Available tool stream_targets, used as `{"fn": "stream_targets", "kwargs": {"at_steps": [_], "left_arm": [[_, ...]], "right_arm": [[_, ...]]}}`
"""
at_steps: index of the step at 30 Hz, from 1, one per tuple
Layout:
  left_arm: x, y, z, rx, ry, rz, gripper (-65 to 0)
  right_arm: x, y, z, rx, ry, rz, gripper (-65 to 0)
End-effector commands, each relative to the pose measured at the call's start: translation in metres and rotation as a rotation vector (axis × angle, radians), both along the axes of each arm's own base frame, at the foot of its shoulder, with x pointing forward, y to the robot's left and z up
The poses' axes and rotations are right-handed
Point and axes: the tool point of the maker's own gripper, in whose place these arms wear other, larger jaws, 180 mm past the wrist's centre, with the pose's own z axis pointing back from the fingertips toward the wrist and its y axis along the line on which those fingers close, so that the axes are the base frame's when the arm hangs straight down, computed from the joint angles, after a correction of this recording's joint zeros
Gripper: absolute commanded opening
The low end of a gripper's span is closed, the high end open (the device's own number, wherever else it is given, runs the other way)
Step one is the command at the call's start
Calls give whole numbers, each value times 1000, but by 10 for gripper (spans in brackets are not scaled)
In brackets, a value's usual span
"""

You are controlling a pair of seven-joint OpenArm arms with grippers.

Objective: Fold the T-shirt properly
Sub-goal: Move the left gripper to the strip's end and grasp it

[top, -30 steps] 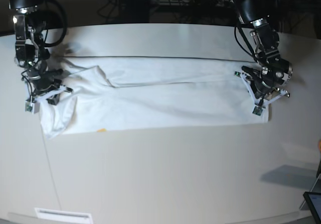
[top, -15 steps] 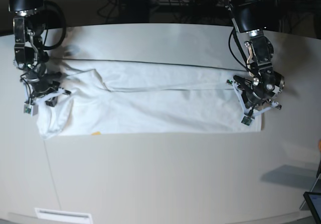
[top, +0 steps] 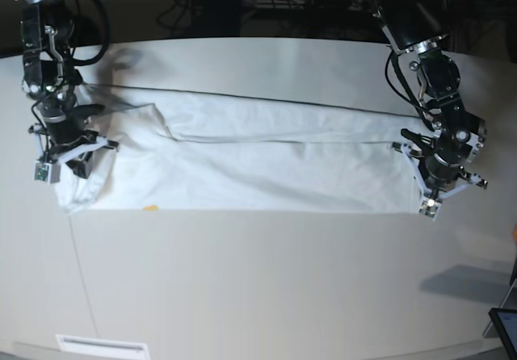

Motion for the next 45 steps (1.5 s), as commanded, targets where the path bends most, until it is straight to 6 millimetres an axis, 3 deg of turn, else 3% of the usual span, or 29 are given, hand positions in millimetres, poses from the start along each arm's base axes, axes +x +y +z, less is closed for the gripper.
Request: {"fn": "stream_targets", "kwargs": {"at_steps": [1,4,6,10,12,18,20,25,30,37,42,45], "left_arm": [[3,9,21,27,-61,16,-650],[-27,36,33,57,-88,103,-650],[-48,51,34,75,-86,154,-648],[-88,83,29,95,-52,263,-638],[-101,93,29,74,-71,299,-601],[-131,119,38,17,-155,386,-494],[-135,124,36,10,-153,402,-469],[-136,128,30,9,-133,406,-438],[-137,131,25,0,-117,408,-438],[-140,140,4,-45,-72,432,-438],[-124,133,-16,-89,-23,392,-435],[-109,122,-18,-150,-49,361,-344]], "right_arm": [[7,1,22,-16,-75,19,-649],[0,12,36,-25,-106,53,-647],[-5,29,34,-71,-101,124,-647],[-10,55,22,-191,-91,203,-640],[-10,63,21,-206,-96,206,-640],[-16,66,-14,-188,-11,180,-638],[-16,67,-23,-179,10,172,-627],[-20,67,-33,-170,38,165,-466],[-25,68,-40,-167,81,170,-376],[-27,67,-44,-167,105,171,-377],[-26,67,-43,-166,103,170,-377],[-27,68,-44,-165,104,172,-377]]}}
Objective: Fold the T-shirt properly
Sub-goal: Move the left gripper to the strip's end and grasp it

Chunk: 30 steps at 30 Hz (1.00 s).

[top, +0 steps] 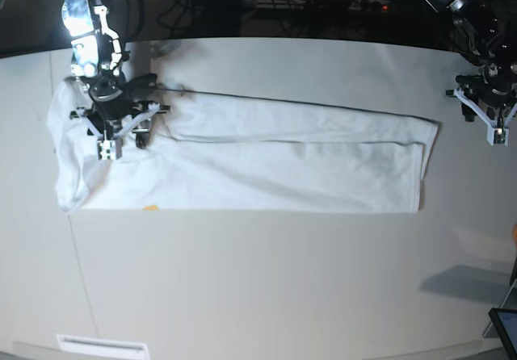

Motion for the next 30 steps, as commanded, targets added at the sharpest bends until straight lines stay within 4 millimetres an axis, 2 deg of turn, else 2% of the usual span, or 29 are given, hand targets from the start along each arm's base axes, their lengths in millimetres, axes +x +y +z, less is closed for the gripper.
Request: {"fn": "stream_targets", "kwargs": {"at_steps": [1,3,7,10,15,19,21,24,30], "left_arm": [[11,6,19,16,-66,-6,-316],[18,-2,22,-30,-115,-18,-289],[32,-19,29,-144,-226,-45,-284],[44,-26,44,-225,-316,-83,-284],[56,-9,38,-405,-322,-34,-284],[62,5,31,-443,-297,-6,-284],[67,3,32,-460,-288,-3,-282],[70,-5,30,-511,-248,-9,-239],[73,-15,24,-616,-259,-9,-233]], "right_arm": [[7,-2,9,-10,-35,4,-377],[7,-2,9,-10,-35,4,-377],[7,-2,9,-10,-35,4,-377],[7,-2,8,-10,-33,3,-377],[3,-5,0,-14,-9,-1,-377],[0,-7,-8,-18,10,-5,-377],[0,-7,-8,-18,11,-5,-377],[1,-7,-8,-18,10,-5,-377],[1,-8,-8,-21,10,-3,-377]]}}
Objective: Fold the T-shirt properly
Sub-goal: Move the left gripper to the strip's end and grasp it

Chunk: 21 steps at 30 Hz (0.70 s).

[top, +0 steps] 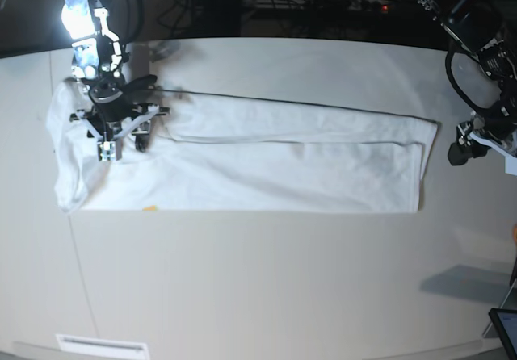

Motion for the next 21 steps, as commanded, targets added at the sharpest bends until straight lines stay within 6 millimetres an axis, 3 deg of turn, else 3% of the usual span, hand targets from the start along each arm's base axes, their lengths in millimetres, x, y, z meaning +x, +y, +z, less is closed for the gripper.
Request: {"fn": "stream_targets", "kwargs": {"at_steps": [1,8,16,21], "left_arm": [[7,7,17,12,-47,-6,-233],[25,-30,-4,-59,-2,-111,-232],[26,-42,-13,-84,6,-121,-233],[17,-45,-35,-148,55,-97,-233]], "right_arm": [[-2,-4,-2,-9,20,-4,-377],[-2,-4,-2,-9,20,-2,-379],[-2,-5,-2,-11,18,-3,-379],[-2,-5,-2,-11,18,-3,-379]]}}
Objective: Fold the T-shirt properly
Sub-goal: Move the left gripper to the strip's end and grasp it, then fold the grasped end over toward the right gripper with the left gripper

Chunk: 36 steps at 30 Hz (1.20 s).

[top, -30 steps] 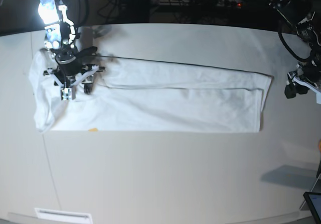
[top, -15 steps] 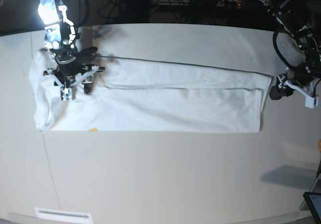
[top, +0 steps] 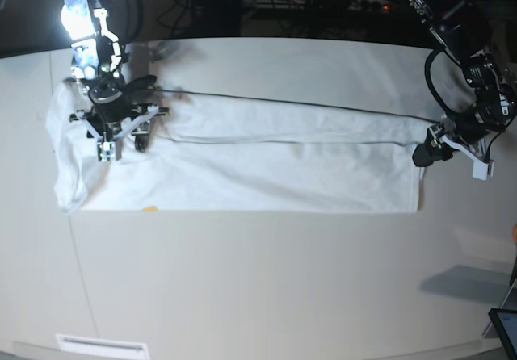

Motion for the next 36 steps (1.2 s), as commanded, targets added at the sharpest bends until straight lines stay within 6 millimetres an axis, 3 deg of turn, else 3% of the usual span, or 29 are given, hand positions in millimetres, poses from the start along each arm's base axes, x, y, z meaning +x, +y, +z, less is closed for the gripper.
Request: {"fn": "stream_targets", "kwargs": {"at_steps": [1,7,14,19,22,26,32,36], "left_arm": [[4,7,7,26,-6,-5,-233],[5,6,2,11,-9,7,-237],[15,-27,-8,8,11,-91,-239],[17,-30,-10,-2,-10,-77,-249],[16,-29,-10,0,-9,-77,-364],[17,-26,-8,7,-12,-76,-630],[22,-26,-1,20,-32,-80,-650],[34,-40,28,97,-121,-145,-650]], "right_arm": [[-2,-4,-1,-8,17,-4,-379],[-2,-3,-1,-7,16,-4,-379],[-2,-3,-1,-7,16,-4,-379],[-2,-4,-1,-10,16,-3,-379],[-2,-4,-1,-10,16,-3,-379],[-2,-4,-1,-10,17,-3,-379],[-2,-4,-1,-10,17,-3,-379],[-2,-4,-1,-10,17,-3,-379]]}}
